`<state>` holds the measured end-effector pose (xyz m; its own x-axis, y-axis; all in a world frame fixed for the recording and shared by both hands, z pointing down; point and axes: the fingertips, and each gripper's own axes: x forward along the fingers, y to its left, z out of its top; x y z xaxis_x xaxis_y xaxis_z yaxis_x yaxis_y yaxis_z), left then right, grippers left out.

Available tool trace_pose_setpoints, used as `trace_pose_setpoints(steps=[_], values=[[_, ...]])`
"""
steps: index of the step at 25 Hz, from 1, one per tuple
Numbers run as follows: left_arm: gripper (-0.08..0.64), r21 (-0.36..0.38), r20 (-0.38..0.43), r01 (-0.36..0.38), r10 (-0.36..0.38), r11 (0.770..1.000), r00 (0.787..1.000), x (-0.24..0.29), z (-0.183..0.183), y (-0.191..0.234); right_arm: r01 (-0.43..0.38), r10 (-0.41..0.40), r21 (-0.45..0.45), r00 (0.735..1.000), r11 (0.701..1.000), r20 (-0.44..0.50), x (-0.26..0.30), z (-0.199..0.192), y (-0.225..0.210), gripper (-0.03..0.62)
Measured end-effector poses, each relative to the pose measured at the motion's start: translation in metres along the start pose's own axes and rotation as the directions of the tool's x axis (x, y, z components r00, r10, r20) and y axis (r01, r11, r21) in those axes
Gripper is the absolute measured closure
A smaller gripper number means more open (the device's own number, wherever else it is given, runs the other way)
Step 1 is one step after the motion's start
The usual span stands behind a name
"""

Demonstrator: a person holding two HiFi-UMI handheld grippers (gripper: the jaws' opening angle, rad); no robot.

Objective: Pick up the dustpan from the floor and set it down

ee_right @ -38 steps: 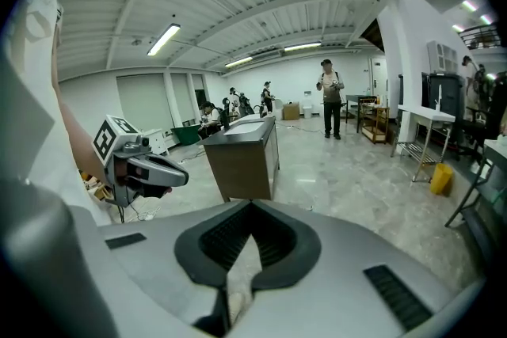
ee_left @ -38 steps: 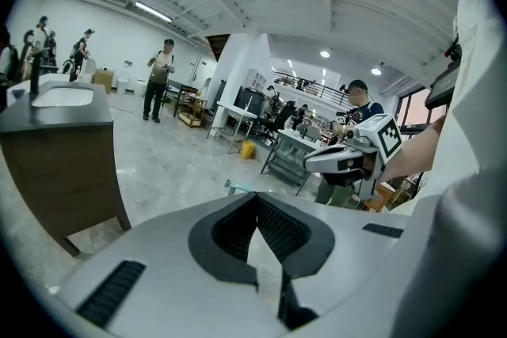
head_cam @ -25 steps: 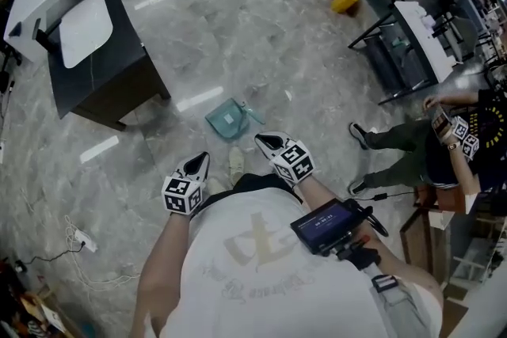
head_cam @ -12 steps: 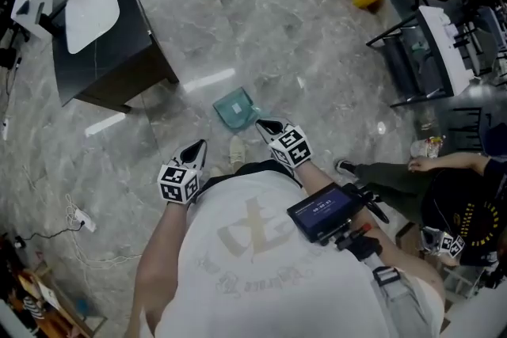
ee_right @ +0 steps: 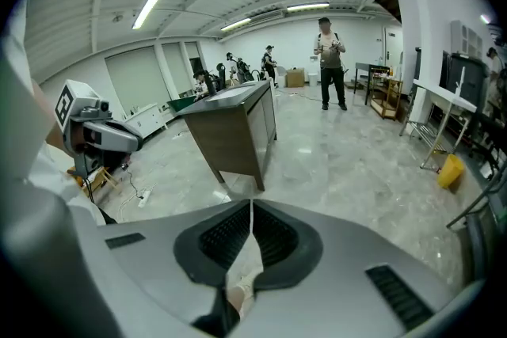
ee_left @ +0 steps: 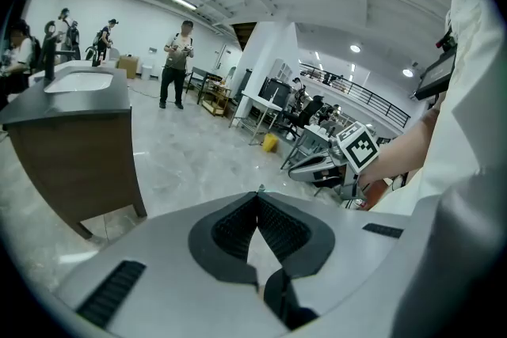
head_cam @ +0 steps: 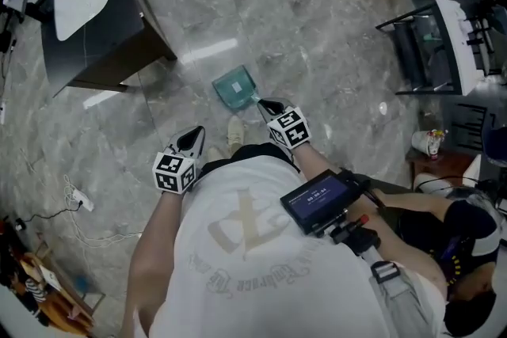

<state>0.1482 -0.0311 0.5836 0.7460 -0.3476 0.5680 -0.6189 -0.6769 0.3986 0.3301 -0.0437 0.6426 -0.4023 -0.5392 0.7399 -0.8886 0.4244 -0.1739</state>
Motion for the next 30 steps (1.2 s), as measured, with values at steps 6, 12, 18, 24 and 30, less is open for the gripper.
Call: trace_pose_setpoints(steps=[6,12,18,24,30], values=[[0.549,-0.026,-0.018,-0.017,0.016,1.0,1.0,0.005,0.0,0.004,-0.015,0.015,-0.011,0.999,1.0,-0.029,0.019,0.002,-0.006,0.561],[0.548,-0.049,-0.024,-0.026,0.025,0.998,0.999,0.011,0.003,0.01,0.004,-0.008,-0.039,0.995,0.999,-0.097,0.039,-0.007,-0.015,0.472],[0.549,-0.068,-0.024,-0.046,0.045,0.997,0.999,0.012,0.005,0.016,0.015,-0.023,-0.045,0.985,0.999,-0.174,0.061,-0.018,-0.026,0.405],[0.549,-0.084,-0.029,-0.066,0.064,0.994,0.998,0.015,0.005,0.019,-0.006,-0.001,-0.025,0.964,1.0,-0.266,0.082,-0.038,-0.033,0.374],[0.549,-0.113,-0.035,-0.097,0.093,0.989,0.995,0.012,-0.001,0.029,-0.059,0.051,-0.015,0.94,0.998,-0.337,0.108,-0.054,-0.024,0.37]])
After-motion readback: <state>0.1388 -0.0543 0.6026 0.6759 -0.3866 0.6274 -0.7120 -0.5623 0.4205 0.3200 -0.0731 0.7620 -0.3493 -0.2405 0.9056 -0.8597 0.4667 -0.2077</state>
